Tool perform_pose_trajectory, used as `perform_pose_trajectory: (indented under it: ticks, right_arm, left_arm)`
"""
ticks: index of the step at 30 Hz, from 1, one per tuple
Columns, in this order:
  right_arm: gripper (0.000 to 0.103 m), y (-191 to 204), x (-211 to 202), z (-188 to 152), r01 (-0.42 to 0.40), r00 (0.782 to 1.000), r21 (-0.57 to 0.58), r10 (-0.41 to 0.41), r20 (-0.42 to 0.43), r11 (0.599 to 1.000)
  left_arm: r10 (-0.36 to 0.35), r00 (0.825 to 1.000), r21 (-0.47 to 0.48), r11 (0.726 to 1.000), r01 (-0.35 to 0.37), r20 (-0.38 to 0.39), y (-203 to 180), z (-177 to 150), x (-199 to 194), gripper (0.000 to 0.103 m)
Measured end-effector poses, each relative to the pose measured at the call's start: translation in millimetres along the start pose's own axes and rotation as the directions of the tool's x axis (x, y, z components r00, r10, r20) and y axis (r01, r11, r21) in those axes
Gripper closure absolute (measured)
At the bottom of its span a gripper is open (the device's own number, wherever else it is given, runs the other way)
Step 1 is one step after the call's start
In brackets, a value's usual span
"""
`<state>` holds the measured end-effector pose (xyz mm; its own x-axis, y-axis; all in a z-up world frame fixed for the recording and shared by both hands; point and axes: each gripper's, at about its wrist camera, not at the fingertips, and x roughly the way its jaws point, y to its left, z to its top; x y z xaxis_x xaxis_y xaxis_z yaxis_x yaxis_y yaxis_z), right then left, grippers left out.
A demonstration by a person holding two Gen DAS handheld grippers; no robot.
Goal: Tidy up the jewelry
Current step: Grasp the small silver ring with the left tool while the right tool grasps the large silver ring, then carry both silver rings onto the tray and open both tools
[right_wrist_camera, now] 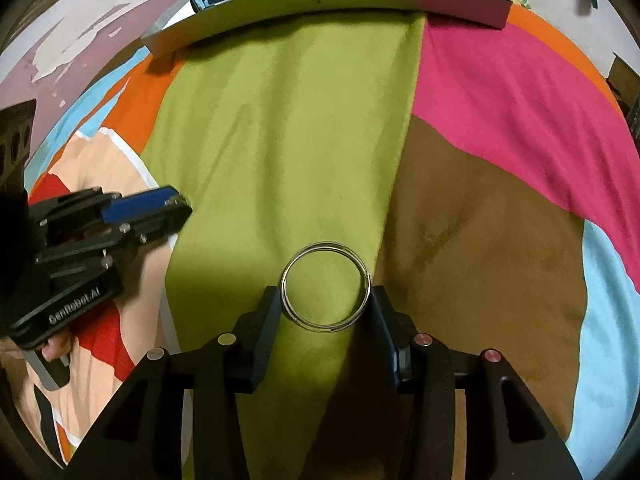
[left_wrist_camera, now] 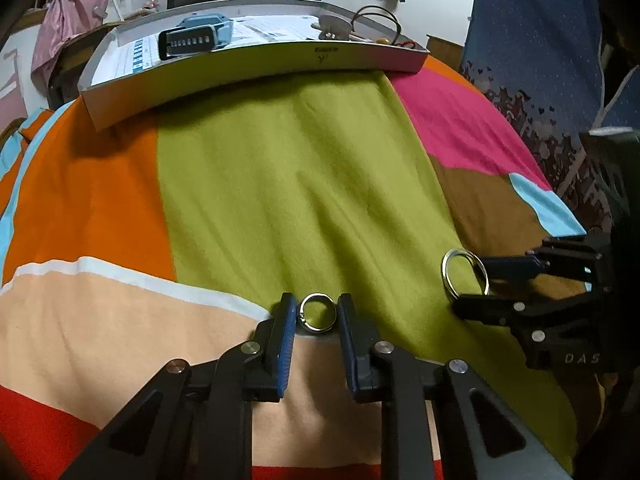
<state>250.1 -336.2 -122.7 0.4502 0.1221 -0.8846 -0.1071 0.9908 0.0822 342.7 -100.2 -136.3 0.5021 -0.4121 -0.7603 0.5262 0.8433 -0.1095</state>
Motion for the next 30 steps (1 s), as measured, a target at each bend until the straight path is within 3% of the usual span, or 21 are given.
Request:
perform_pose_trajectory:
  ticks: [4, 10, 17, 22, 30]
  right_arm:
    - [0.063, 1.1, 2.9, 5.2, -0.014, 1.000, 0.001, 0.014, 0.022, 1.000]
    - [0.063, -1.7, -1.0, 14.5, -0.064, 0.995, 0.008, 0.064, 0.083, 0.998]
    - [0.064, -7.8, -19.5, 31.4, -0.101, 0.973, 0.005, 0.098, 0.210, 0.995]
    - [0.064, -18.4, -49.1, 42.9, -0.101, 0.923, -0.003, 0.094, 0.372, 0.995]
    - [0.064, -7.2, -73.7, 101.3, -0.089, 0.824, -0.049, 0.101, 0.557, 0.995]
  left_arm:
    - [0.005, 1.000, -0.011, 1.000, -0.004, 0.002, -1.3, -1.5, -2.6, 0.083]
    - [0.006, 0.998, -0.101, 0.995, 0.001, 0.069, 8.0, -2.7, -15.9, 0.083]
    - [0.083, 0.984, -0.195, 0.979, -0.051, 0.157, 12.1, 2.9, -36.6, 0.083]
    - [0.140, 0.967, -0.237, 0.967, -0.089, 0.212, 19.4, 23.5, -55.6, 0.083]
    - [0.218, 0.917, -0.293, 0.949, -0.120, 0.333, 49.3, 88.6, -84.3, 0.083]
